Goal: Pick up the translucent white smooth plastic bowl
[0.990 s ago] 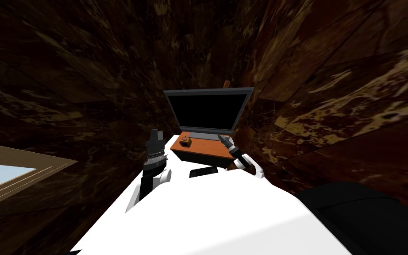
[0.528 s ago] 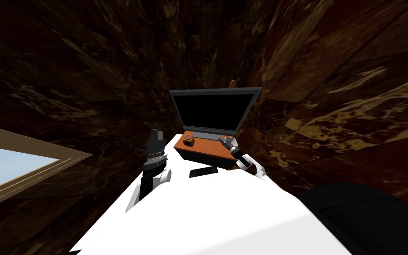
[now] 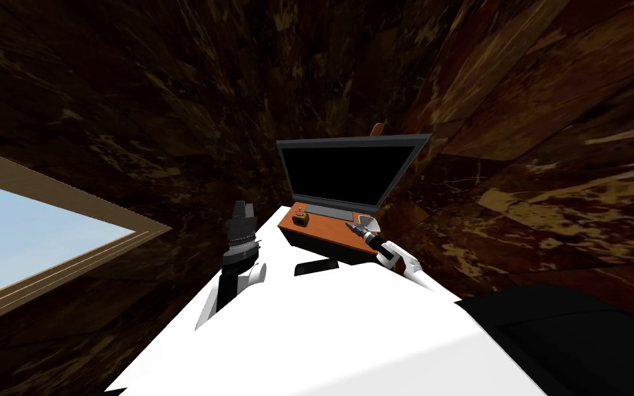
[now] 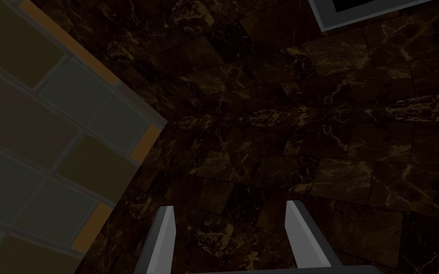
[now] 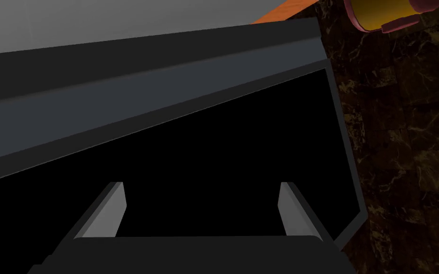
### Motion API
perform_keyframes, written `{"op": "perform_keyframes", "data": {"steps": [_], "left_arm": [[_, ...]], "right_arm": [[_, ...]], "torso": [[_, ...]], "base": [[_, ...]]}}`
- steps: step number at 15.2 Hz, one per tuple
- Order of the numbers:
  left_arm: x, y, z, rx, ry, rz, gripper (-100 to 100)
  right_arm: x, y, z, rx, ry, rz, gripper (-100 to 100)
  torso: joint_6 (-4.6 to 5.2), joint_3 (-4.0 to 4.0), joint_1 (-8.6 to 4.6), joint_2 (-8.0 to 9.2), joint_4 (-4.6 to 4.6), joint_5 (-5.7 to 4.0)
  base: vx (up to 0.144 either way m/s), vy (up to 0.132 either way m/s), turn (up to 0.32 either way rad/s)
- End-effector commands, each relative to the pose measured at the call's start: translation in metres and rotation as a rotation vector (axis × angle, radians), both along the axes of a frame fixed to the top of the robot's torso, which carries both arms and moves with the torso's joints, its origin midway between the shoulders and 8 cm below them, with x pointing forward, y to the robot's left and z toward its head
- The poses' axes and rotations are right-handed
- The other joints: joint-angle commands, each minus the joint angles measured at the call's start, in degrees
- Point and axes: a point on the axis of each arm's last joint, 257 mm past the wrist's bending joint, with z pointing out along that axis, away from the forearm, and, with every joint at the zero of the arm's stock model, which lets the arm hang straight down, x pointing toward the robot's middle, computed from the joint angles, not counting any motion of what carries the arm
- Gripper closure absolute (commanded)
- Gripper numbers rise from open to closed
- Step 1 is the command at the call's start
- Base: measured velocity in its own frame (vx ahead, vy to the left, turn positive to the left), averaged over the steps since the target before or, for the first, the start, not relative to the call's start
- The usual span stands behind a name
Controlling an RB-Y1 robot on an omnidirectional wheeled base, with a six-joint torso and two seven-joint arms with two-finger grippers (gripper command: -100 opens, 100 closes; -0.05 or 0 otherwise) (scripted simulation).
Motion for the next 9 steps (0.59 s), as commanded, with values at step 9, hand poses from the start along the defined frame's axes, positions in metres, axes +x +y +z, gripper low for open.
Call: {"op": "perform_keyframes", "data": {"steps": [9], "left_arm": [[0.000, 0.000, 0.000, 0.000, 0.000, 0.000, 0]], "right_arm": [[-0.034, -0.097, -0.069, -0.278, 0.188, -0.053, -100]], "torso": [[0.02, 0.06, -0.16, 0.10, 0.02, -0.02]], "base": [[0.016, 0.051, 0.098]]}}
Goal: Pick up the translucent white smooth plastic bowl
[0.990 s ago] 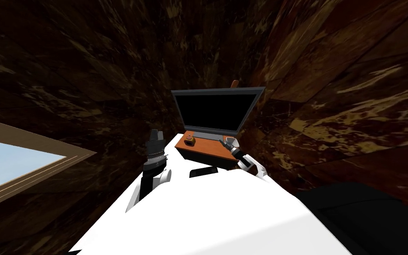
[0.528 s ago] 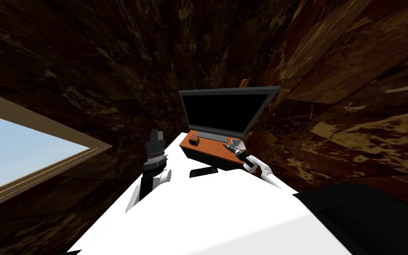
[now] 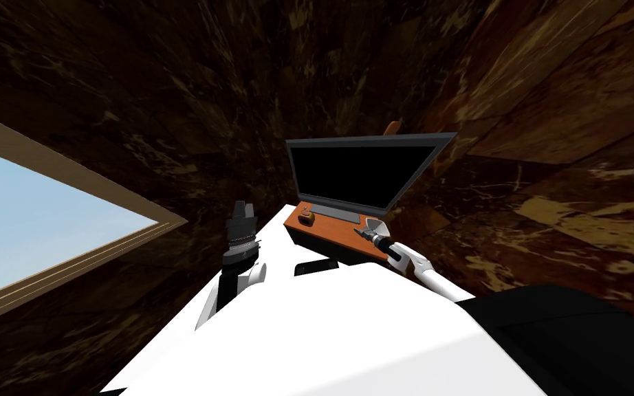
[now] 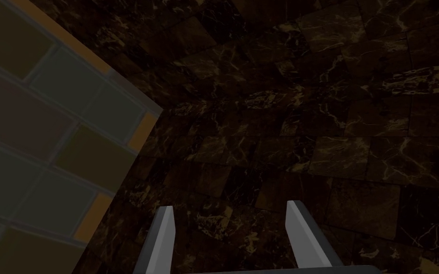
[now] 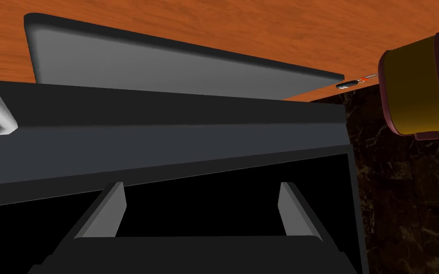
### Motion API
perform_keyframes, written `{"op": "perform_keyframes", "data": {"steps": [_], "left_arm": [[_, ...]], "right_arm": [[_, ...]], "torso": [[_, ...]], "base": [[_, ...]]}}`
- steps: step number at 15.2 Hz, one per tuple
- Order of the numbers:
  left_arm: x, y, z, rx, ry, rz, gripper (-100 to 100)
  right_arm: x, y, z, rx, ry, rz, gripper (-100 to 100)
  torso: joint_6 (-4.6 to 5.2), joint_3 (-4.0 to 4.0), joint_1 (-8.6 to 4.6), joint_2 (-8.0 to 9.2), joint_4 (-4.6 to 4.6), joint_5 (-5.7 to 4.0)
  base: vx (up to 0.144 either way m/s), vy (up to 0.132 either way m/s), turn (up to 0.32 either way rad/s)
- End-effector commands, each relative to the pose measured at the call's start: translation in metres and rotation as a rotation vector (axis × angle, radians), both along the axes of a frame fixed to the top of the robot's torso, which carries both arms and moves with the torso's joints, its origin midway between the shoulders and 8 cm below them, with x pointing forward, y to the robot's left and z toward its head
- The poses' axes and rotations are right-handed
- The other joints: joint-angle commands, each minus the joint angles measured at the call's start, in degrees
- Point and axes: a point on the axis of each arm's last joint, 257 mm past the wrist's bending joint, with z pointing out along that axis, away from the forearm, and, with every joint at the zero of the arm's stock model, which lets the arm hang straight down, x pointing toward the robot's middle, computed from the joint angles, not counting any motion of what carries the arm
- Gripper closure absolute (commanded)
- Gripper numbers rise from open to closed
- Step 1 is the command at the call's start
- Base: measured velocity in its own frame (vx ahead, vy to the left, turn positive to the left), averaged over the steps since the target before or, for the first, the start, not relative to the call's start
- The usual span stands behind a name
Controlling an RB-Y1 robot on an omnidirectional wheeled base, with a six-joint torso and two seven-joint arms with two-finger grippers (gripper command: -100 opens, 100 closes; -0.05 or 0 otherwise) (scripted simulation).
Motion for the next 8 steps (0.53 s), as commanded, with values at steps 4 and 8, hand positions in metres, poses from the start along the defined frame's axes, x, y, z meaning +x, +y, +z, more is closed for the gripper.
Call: {"op": "perform_keyframes", "data": {"steps": [4, 8], "left_arm": [[0.000, 0.000, 0.000, 0.000, 0.000, 0.000, 0], [0.000, 0.000, 0.000, 0.000, 0.000, 0.000, 0]], "right_arm": [[-0.024, -0.054, -0.026, -0.155, 0.095, -0.018, -100], [-0.041, -0.087, -0.040, -0.226, 0.153, -0.041, -100]], "torso": [[0.02, 0.00, 0.03, -0.01, 0.00, 0.01], [0.01, 0.00, 0.01, -0.01, 0.00, 0.01]], "base": [[0.017, 0.052, 0.095], [0.014, 0.040, 0.080]]}}
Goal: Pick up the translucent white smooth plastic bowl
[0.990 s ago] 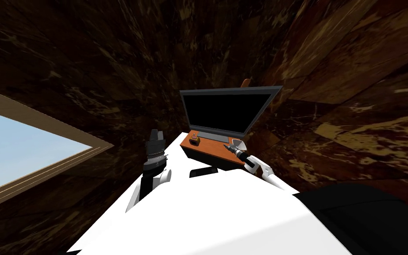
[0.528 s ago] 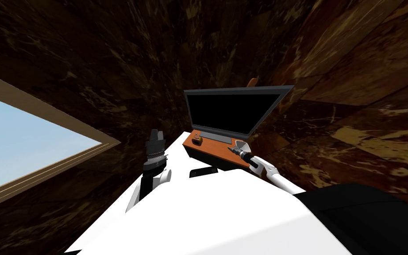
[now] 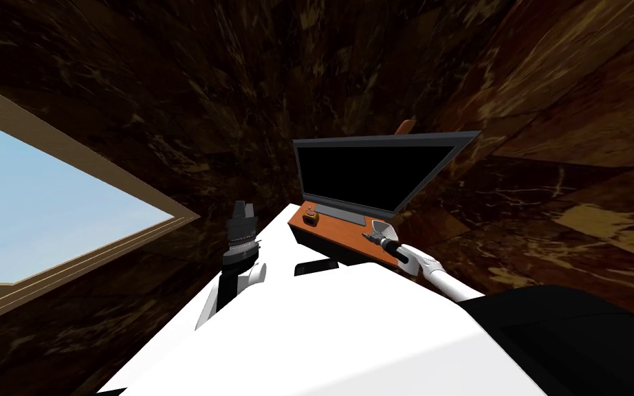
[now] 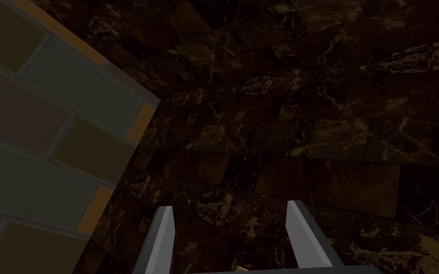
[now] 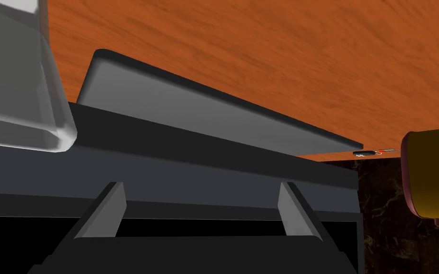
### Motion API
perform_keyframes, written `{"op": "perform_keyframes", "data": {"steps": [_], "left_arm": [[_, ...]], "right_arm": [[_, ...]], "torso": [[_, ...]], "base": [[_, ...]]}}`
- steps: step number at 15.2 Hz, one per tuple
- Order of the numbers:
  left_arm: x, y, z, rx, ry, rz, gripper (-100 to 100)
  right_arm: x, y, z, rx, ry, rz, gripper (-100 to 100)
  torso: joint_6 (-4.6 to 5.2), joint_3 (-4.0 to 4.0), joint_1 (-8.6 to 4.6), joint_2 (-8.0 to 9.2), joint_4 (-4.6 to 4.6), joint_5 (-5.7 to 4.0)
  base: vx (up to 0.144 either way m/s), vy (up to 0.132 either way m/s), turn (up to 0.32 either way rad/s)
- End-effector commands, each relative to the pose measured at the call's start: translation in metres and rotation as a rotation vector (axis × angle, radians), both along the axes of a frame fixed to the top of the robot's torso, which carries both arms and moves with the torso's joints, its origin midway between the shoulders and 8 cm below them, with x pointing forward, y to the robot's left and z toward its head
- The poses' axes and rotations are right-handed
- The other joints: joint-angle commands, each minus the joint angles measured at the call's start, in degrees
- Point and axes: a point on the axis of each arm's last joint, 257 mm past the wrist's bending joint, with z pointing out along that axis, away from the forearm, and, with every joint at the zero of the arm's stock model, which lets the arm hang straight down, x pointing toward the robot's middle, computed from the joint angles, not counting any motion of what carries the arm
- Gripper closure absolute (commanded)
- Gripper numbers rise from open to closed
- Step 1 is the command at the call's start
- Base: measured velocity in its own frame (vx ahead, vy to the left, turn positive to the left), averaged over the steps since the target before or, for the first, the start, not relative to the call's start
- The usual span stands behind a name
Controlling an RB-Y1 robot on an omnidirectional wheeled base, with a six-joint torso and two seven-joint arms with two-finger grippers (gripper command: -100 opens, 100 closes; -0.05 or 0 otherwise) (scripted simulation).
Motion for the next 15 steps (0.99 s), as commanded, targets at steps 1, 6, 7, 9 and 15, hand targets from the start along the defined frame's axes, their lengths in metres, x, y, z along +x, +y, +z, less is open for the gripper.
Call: {"op": "perform_keyframes", "data": {"steps": [1, 6, 7, 9, 15], "left_arm": [[0.000, 0.000, 0.000, 0.000, 0.000, 0.000, 0], [0.000, 0.000, 0.000, 0.000, 0.000, 0.000, 0], [0.000, 0.000, 0.000, 0.000, 0.000, 0.000, 0], [0.000, 0.000, 0.000, 0.000, 0.000, 0.000, 0], [0.000, 0.000, 0.000, 0.000, 0.000, 0.000, 0]], "right_arm": [[-0.015, -0.030, -0.007, -0.079, 0.048, -0.005, -100], [-0.062, -0.105, -0.023, -0.249, 0.181, -0.045, -100], [-0.062, -0.105, -0.023, -0.249, 0.181, -0.045, -100], [-0.077, -0.124, -0.025, -0.295, 0.219, -0.053, -100], [-0.129, -0.182, -0.029, -0.434, 0.348, -0.075, -100]], "torso": [[0.00, 0.00, 0.00, 0.00, 0.00, 0.00], [0.00, -0.02, 0.09, -0.04, 0.00, 0.02], [0.01, -0.03, 0.16, -0.07, -0.01, 0.04], [0.01, -0.04, 0.09, -0.06, -0.01, 0.03], [0.01, -0.04, 0.10, -0.07, -0.01, 0.02]], "base": [[0.016, 0.050, 0.137], [0.023, 0.057, 0.144], [0.044, 0.072, 0.025], [0.022, 0.042, 0.082], [0.030, 0.053, 0.111]]}}
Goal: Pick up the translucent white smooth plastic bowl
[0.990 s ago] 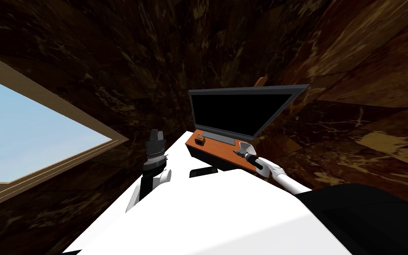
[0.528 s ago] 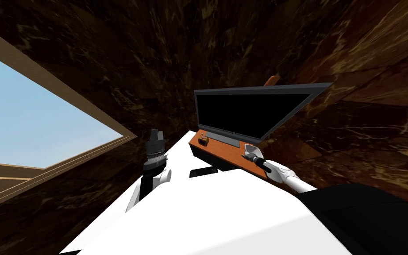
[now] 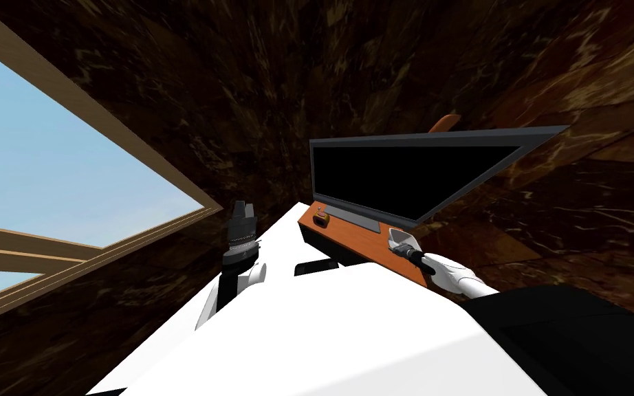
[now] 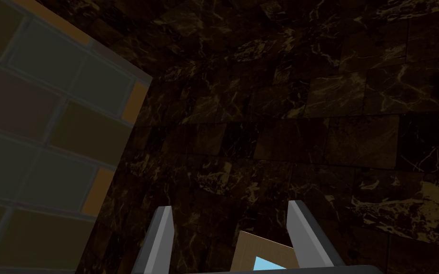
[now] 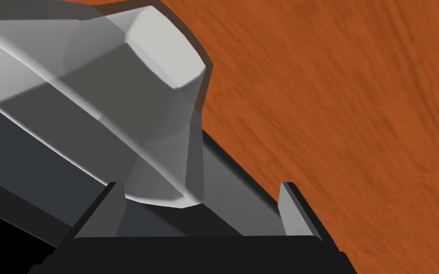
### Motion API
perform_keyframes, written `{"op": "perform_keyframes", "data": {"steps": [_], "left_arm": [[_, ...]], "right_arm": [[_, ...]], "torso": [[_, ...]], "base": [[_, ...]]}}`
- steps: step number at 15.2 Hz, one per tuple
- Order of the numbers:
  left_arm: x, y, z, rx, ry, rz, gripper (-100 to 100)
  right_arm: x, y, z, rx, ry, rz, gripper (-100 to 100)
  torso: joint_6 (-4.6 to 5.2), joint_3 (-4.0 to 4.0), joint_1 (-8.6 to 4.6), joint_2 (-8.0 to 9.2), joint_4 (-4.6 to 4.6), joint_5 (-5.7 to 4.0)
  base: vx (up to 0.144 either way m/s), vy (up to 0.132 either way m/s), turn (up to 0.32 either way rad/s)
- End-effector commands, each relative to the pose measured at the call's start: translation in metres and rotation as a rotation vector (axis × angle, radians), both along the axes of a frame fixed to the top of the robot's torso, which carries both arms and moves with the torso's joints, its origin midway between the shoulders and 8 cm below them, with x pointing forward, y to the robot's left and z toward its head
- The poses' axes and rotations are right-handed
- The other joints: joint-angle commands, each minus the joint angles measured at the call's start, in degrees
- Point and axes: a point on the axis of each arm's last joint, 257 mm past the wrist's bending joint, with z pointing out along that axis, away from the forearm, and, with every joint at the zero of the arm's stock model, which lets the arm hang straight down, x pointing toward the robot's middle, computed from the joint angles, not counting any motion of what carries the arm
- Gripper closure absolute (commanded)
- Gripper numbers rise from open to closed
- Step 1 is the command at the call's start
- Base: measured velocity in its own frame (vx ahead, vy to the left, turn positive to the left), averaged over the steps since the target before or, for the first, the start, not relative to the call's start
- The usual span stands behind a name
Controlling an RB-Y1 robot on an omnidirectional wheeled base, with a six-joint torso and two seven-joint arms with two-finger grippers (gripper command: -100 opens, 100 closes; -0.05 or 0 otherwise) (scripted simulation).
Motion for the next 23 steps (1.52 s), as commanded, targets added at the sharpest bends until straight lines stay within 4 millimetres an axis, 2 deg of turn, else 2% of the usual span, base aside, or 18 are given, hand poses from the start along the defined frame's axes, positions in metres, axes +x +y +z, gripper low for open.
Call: {"op": "perform_keyframes", "data": {"steps": [1, 3, 5, 9, 15, 16, 23], "left_arm": [[0.000, 0.000, 0.000, 0.000, 0.000, 0.000, 0], [0.000, 0.000, 0.000, 0.000, 0.000, 0.000, 0], [0.000, 0.000, 0.000, 0.000, 0.000, 0.000, 0], [0.000, 0.000, 0.000, 0.000, 0.000, 0.000, 0], [0.000, 0.000, 0.000, 0.000, 0.000, 0.000, 0], [0.000, 0.000, 0.000, 0.000, 0.000, 0.000, 0], [0.000, 0.000, 0.000, 0.000, 0.000, 0.000, 0]], "right_arm": [[-0.022, -0.021, 0.000, -0.050, 0.052, -0.009, -100], [-0.044, -0.040, 0.000, -0.095, 0.103, -0.018, -100], [-0.017, -0.018, -0.004, -0.073, 0.076, 0.007, -100], [-0.005, -0.001, -0.009, -0.076, 0.076, 0.028, -100], [-0.005, -0.001, -0.009, -0.076, 0.076, 0.028, -100], [0.000, 0.007, -0.011, -0.076, 0.075, 0.037, -100], [0.000, 0.007, -0.011, -0.076, 0.075, 0.037, -100]], "torso": [[0.00, 0.00, 0.00, 0.00, 0.00, 0.00], [0.00, 0.02, -0.05, 0.03, 0.01, -0.01], [0.01, 0.01, -0.05, 0.03, 0.01, 0.00], [0.02, 0.07, -0.19, 0.13, 0.03, -0.04], [0.03, 0.09, -0.22, 0.16, 0.04, -0.05], [0.04, 0.08, -0.17, 0.13, 0.03, -0.04], [0.02, 0.10, -0.24, 0.17, 0.04, -0.05]], "base": [[0.022, 0.035, 0.077], [0.033, 0.051, 0.120], [0.018, 0.023, 0.003], [0.003, 0.003, -0.019], [0.000, 0.000, -0.003], [0.015, 0.018, -0.052], [0.000, 0.000, 0.000]]}}
